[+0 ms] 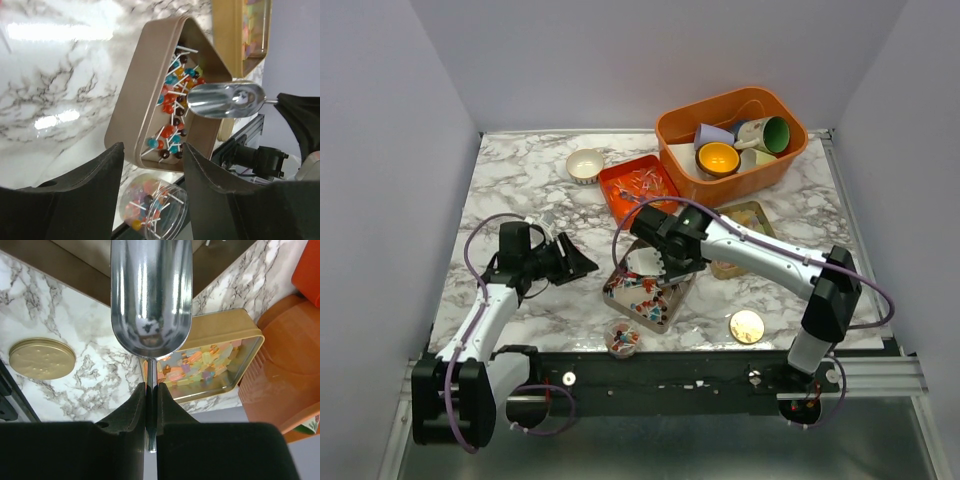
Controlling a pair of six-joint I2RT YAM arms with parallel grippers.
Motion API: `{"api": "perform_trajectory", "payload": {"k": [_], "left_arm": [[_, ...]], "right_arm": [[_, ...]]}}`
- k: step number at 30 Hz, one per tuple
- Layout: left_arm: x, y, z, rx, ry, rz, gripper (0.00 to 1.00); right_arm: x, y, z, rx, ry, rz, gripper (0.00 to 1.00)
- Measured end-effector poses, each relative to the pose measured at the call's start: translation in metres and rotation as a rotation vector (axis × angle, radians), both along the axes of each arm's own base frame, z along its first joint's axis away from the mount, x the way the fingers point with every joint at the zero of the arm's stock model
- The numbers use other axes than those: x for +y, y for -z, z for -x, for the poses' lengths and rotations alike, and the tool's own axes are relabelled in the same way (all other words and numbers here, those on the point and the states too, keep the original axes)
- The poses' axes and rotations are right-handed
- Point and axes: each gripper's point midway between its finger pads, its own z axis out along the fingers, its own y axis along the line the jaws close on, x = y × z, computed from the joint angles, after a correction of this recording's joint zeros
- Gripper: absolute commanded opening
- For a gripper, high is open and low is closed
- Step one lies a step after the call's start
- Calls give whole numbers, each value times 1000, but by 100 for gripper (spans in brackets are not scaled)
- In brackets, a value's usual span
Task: Pack the candies
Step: Scoop the fake candies from the storage box.
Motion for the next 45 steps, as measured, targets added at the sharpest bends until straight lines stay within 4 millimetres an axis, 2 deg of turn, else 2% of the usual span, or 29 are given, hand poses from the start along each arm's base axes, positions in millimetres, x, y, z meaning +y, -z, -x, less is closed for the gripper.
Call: {"api": "perform_trajectory", "payload": {"k": [4, 10, 17, 21, 28, 32, 40, 45], "left_arm": [[1, 19, 10, 80, -30, 13, 58], [-1, 17, 7, 89, -53, 37, 56], [-9, 28, 9, 149, -37, 44, 55], [-14, 33, 10, 167, -21, 43, 55], [-15, 38, 11, 185, -14, 39, 56], [-15, 39, 11, 186, -12, 36, 56], [-14, 55, 15, 253, -14, 30, 56], [-14, 68, 20, 308, -27, 36, 55]], "right_arm": [[-1, 1, -8, -30, 24, 34, 1], [-8, 7, -11, -34, 59, 112, 1], [3, 3, -21, -65, 108, 99, 1], [4, 5, -22, -63, 113, 108, 1], [8, 31, -25, -22, 104, 180, 1], [13, 37, -28, -14, 93, 194, 1], [29, 35, -38, -17, 44, 176, 1], [35, 35, -35, -13, -17, 190, 1]]}}
